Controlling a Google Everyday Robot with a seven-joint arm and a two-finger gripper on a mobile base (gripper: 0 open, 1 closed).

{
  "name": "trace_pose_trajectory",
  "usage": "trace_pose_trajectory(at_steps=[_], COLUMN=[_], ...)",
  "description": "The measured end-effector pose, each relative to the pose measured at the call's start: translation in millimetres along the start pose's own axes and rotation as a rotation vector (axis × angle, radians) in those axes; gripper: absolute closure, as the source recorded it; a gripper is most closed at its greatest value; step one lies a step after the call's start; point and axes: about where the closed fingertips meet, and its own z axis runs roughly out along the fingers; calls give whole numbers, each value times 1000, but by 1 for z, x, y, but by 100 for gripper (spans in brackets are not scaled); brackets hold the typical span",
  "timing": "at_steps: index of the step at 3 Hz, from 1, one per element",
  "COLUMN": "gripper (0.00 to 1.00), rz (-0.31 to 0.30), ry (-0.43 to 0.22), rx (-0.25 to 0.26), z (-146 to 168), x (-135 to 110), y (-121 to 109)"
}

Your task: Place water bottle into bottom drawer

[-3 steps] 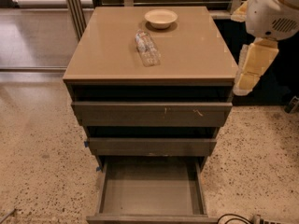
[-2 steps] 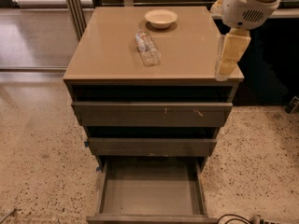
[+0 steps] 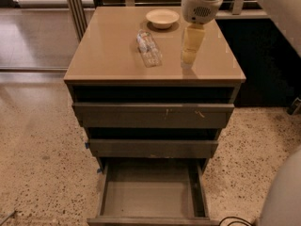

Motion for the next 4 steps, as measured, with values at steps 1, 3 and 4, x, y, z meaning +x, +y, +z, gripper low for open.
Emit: trace_pose_trajectory(at_steps=[1, 3, 4], gripper=[0, 0, 0], rz=[65, 69, 86], ry=[10, -3, -130], rx=[-5, 60, 78], z=[8, 27, 49], x=[-18, -38, -58], y=[-6, -48, -84])
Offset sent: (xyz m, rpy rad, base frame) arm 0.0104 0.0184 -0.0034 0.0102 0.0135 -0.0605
